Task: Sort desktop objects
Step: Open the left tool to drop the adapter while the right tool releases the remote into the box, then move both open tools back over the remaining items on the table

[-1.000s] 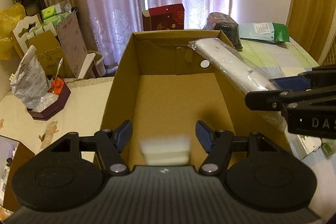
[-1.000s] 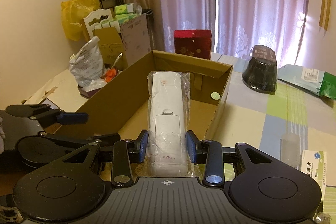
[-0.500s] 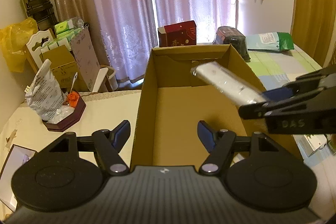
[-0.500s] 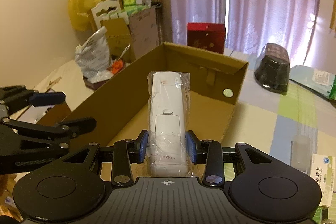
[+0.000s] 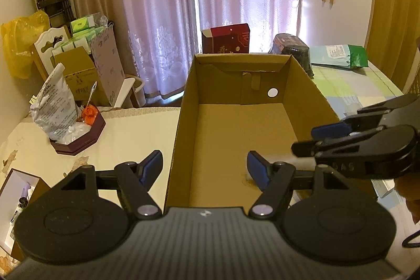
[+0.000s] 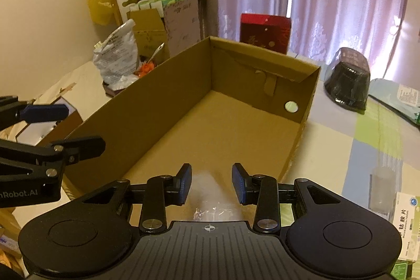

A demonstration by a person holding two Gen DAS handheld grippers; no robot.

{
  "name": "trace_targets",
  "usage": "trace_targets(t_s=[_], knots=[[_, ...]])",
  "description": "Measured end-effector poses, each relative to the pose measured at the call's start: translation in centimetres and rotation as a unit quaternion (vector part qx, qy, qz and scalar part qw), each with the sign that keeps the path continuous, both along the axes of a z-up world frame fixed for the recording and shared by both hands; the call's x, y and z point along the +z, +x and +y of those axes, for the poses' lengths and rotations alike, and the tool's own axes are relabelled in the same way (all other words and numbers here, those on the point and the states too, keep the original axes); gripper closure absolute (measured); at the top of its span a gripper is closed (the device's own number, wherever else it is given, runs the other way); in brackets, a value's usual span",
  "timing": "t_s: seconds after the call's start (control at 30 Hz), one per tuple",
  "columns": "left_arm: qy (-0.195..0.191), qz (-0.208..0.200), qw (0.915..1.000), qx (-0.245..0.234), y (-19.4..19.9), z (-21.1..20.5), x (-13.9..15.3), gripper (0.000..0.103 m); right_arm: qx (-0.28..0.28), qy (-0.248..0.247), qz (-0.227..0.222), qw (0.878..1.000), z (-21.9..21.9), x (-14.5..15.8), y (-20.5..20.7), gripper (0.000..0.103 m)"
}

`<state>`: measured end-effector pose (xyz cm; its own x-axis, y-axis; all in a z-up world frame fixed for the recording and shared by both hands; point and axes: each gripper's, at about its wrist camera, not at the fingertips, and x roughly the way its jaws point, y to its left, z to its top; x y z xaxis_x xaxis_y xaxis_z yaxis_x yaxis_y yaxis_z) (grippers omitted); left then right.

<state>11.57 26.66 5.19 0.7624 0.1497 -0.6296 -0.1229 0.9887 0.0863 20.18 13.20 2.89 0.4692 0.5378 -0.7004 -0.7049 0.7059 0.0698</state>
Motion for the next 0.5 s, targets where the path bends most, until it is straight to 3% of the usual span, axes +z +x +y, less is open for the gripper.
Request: trace_targets(t_s=[0.37,0.4,0.43,0.47,0.5], knots=[[-0.008,0.002,1.0000,-0.002,-0.7,-1.0,0.2,0.035,-0.051,0.042,-0.018,0.998,-6.0,2.4,-0.6,0.065],[-0.009,0.001,1.0000,-0.003,-0.8,-1.2,0.3,0.034,-0.056,0.047,-0.018,0.997,-6.7,2.7,-0.9,0.053],[-0.010,0.000,0.9999,-0.003,-0.9,-1.5,0.4,0.034,-0.061,0.051,-0.023,0.997,-7.6,2.9,-1.3,0.023],[-0.011,-0.001,0.9999,-0.003,-1.1,-1.7,0.5,0.033,-0.067,0.058,-0.032,0.996,-8.4,3.2,-1.9,0.016],[-0.013,-0.002,0.9999,-0.004,-1.2,-2.0,0.7,0.033,-0.072,0.064,-0.042,0.994,-9.2,3.5,-2.4,0.016]])
